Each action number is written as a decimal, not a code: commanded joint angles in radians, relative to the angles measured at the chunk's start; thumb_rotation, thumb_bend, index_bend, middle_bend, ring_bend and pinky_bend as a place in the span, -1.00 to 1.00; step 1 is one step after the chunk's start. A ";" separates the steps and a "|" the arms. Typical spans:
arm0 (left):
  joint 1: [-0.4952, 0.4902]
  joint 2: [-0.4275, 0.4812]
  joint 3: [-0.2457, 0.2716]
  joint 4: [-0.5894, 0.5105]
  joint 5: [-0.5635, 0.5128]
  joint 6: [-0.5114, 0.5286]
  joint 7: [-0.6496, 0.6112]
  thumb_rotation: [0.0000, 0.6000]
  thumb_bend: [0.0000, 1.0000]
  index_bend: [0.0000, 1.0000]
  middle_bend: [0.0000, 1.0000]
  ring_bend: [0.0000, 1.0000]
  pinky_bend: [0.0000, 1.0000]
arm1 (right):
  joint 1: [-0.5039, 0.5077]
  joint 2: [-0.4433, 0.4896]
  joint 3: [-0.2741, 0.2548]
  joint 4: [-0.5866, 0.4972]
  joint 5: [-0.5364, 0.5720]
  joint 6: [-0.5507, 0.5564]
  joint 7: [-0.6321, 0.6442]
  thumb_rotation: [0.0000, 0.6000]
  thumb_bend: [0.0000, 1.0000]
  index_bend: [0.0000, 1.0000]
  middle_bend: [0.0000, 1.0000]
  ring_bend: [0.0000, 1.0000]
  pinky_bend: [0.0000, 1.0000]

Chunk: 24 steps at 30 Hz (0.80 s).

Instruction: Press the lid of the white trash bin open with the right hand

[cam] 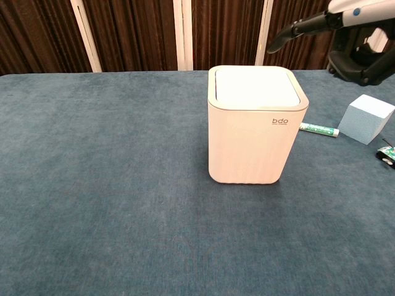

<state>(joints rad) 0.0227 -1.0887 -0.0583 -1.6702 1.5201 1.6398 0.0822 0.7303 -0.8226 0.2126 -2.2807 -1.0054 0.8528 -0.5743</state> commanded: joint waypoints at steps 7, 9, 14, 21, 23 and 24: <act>-0.006 0.000 0.000 -0.001 0.001 -0.011 -0.003 1.00 -0.95 -0.76 -0.86 -1.00 -0.98 | 0.092 -0.086 -0.037 0.009 0.131 0.027 -0.107 1.00 0.68 -0.73 0.66 0.68 0.41; -0.006 0.000 0.000 0.000 0.002 -0.009 -0.005 1.00 -0.95 -0.76 -0.86 -1.00 -0.98 | 0.106 -0.097 -0.043 0.009 0.154 0.037 -0.122 1.00 0.68 -0.72 0.66 0.68 0.41; -0.005 0.004 0.007 -0.002 0.013 -0.010 -0.017 1.00 -0.95 -0.76 -0.86 -1.00 -0.98 | 0.134 -0.119 -0.058 0.014 0.201 0.053 -0.142 1.00 0.68 -0.68 0.66 0.68 0.41; -0.006 0.004 0.008 -0.003 0.015 -0.013 -0.014 1.00 -0.95 -0.76 -0.85 -1.00 -0.98 | 0.161 -0.143 -0.079 0.032 0.243 0.068 -0.155 1.00 0.68 -0.57 0.66 0.68 0.41; -0.007 0.004 0.008 -0.004 0.014 -0.015 -0.012 1.00 -0.95 -0.76 -0.85 -1.00 -0.98 | 0.168 -0.148 -0.085 0.040 0.252 0.069 -0.156 1.00 0.68 -0.53 0.66 0.68 0.41; -0.007 0.004 0.008 -0.005 0.014 -0.015 -0.011 1.00 -0.95 -0.76 -0.85 -1.00 -0.98 | 0.171 -0.151 -0.089 0.045 0.256 0.070 -0.158 1.00 0.68 -0.49 0.66 0.68 0.41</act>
<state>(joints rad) 0.0155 -1.0845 -0.0501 -1.6744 1.5341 1.6250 0.0705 0.8969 -0.9700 0.1281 -2.2407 -0.7540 0.9214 -0.7303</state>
